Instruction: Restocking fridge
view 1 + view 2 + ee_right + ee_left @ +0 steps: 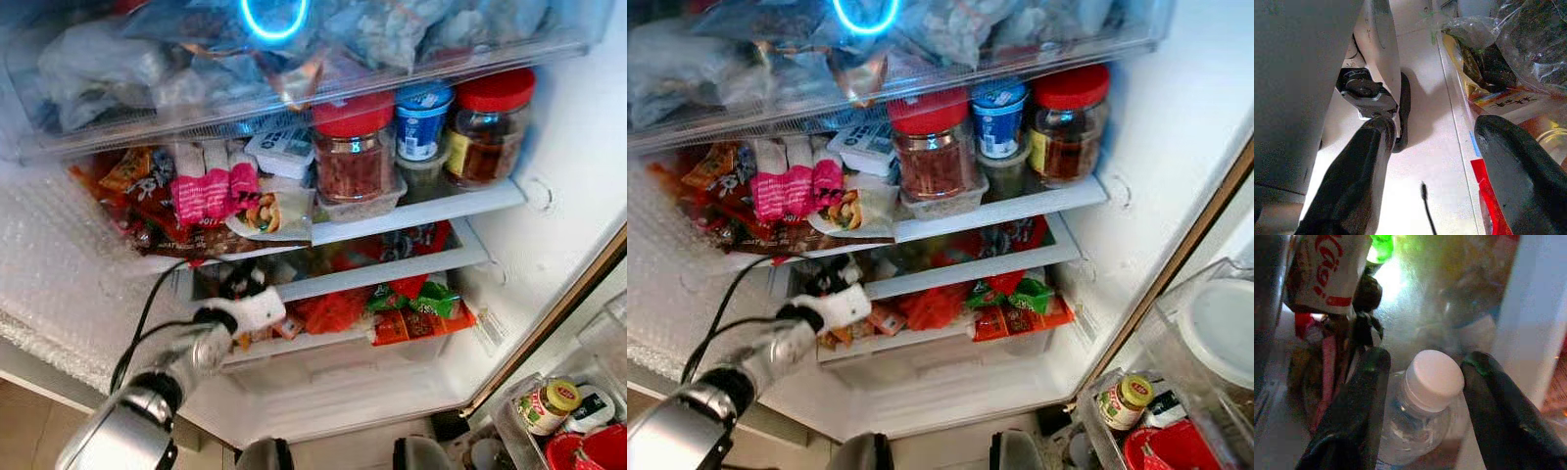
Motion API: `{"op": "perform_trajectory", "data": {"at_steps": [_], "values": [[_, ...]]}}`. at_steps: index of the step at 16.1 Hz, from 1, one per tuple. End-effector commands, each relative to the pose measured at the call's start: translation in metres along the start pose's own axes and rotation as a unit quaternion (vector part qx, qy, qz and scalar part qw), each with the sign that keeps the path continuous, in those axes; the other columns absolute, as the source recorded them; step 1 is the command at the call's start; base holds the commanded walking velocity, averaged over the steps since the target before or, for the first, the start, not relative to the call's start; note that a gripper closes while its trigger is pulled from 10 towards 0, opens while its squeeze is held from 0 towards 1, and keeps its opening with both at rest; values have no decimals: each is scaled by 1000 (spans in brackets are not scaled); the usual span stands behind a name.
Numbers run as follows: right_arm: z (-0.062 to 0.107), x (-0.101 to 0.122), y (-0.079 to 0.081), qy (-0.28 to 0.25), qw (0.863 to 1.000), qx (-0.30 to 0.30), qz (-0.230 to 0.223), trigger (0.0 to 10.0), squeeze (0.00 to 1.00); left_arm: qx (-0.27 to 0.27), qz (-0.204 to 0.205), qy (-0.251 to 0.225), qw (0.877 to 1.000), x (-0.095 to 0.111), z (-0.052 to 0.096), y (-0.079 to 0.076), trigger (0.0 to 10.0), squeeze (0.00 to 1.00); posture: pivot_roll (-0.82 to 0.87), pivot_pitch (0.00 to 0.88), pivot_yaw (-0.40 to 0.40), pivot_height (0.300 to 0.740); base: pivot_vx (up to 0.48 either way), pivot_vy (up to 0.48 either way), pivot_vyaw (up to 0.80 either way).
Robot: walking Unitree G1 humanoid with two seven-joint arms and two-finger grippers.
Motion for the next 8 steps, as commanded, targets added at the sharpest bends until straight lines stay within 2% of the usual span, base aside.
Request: {"op": "perform_trajectory", "data": {"at_steps": [1, 8], "values": [[1, -8, 6, 9, 1000, 10, -1, 10000, 0, -4, 6, 13, 1000, -6, 2, 3, 10000, 1000, -156, 127, 116, 629, 0, 0, 0], [1, -7, 5, 9, 1000, 7, -2, 10000, 0, 13, 35, -37, 999, 13, -8, 22, 10000, 1000, -151, 115, 116, 629, 0, 0, 0]]}}
Point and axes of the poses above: a point about 5 cm out from each wrist's last joint towards the gripper, its own z axis pointing back from the gripper into the wrist, its own x axis along the axis of the wrist's last joint, y = z × x, the point moved 1 cm from there along -z, pointing out of the wrist towards the gripper, and after that the axes turned 11 degrees about z, right-handed, at the moved point
